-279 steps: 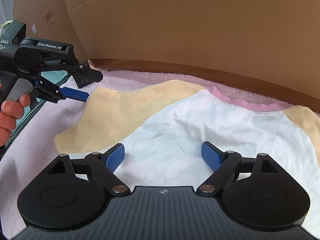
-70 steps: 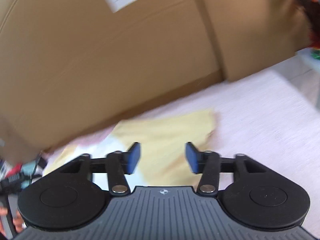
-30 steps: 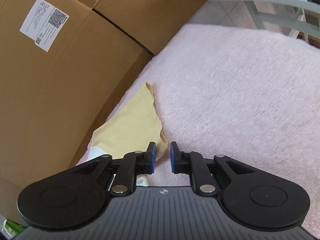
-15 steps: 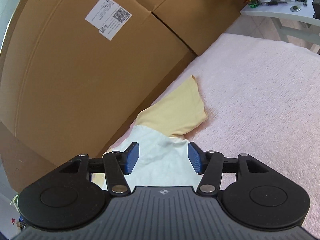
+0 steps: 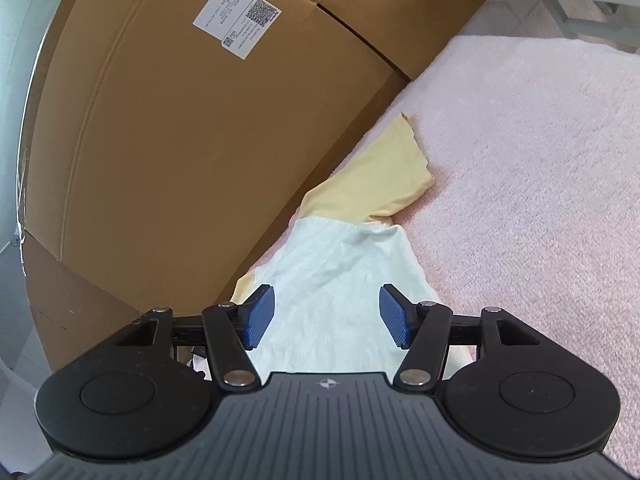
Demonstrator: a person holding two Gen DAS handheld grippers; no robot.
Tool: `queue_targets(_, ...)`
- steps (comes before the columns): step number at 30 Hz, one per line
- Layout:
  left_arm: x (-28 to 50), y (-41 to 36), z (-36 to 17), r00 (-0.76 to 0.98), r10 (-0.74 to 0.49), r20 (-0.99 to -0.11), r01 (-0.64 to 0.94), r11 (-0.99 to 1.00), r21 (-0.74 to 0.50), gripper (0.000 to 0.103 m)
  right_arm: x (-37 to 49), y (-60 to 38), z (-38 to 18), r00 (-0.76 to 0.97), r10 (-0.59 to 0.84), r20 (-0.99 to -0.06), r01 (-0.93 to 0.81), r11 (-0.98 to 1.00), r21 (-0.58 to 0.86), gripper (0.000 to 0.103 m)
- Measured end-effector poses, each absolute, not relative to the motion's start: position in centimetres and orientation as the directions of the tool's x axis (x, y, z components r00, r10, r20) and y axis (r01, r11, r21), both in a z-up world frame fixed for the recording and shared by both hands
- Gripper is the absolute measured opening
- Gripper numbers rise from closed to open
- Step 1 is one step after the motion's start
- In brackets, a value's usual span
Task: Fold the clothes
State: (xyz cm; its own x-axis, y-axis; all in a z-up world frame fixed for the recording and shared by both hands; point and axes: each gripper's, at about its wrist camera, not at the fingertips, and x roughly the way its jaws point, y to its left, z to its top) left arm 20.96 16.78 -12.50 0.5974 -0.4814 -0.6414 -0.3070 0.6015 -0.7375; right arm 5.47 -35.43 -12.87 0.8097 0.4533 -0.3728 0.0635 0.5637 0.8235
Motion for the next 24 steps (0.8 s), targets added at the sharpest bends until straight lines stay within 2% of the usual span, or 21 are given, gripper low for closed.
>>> queue_targets(5,20.9,16.7,-11.6,0.604,-0.418,-0.679,-0.319,0.653,-0.687,0.063,5.0,-35.5,-13.4,0.815,0.447,-0.368,0.078,0.545,0.835,0.064)
queue_targets(9,21.6,16.8,-11.6,0.607,-0.408,-0.682,-0.323,0.657,-0.681,0.055,4.8,-35.2,-13.8,0.812,0.456,-0.365,0.082,0.53,0.844,0.064)
queue_targets(13,21.7,16.8,-11.8,0.595,-0.384,-0.706,-0.34,0.676,-0.654,0.033,4.3,-35.0,-14.2,0.811,0.465,-0.354,0.083,0.508,0.857,0.065)
queue_targets(15,21.5,17.1,-12.1,0.592,-0.385,-0.708,-0.348,0.671,-0.655,0.018,4.1,-34.9,-14.3,0.812,0.467,-0.35,0.085,0.499,0.862,0.067)
queue_targets(16,21.4,17.2,-12.2,0.589,-0.387,-0.71,-0.352,0.667,-0.656,0.007,4.1,-34.9,-14.4,0.811,0.469,-0.351,0.086,0.497,0.863,0.068)
queue_targets(17,21.2,17.4,-12.3,0.587,-0.389,-0.71,-0.357,0.663,-0.658,0.003,4.1,-34.9,-14.4,0.809,0.47,-0.352,0.088,0.496,0.864,0.068)
queue_targets(20,20.7,17.5,-12.1,0.584,-0.378,-0.718,-0.352,0.68,-0.644,0.001,4.0,-34.7,-14.3,0.807,0.473,-0.354,0.084,0.501,0.862,0.068)
queue_targets(24,20.0,17.0,-11.2,0.585,-0.304,-0.752,-0.344,0.747,-0.569,0.001,3.9,-34.3,-13.0,0.808,0.469,-0.357,0.036,0.565,0.824,0.068)
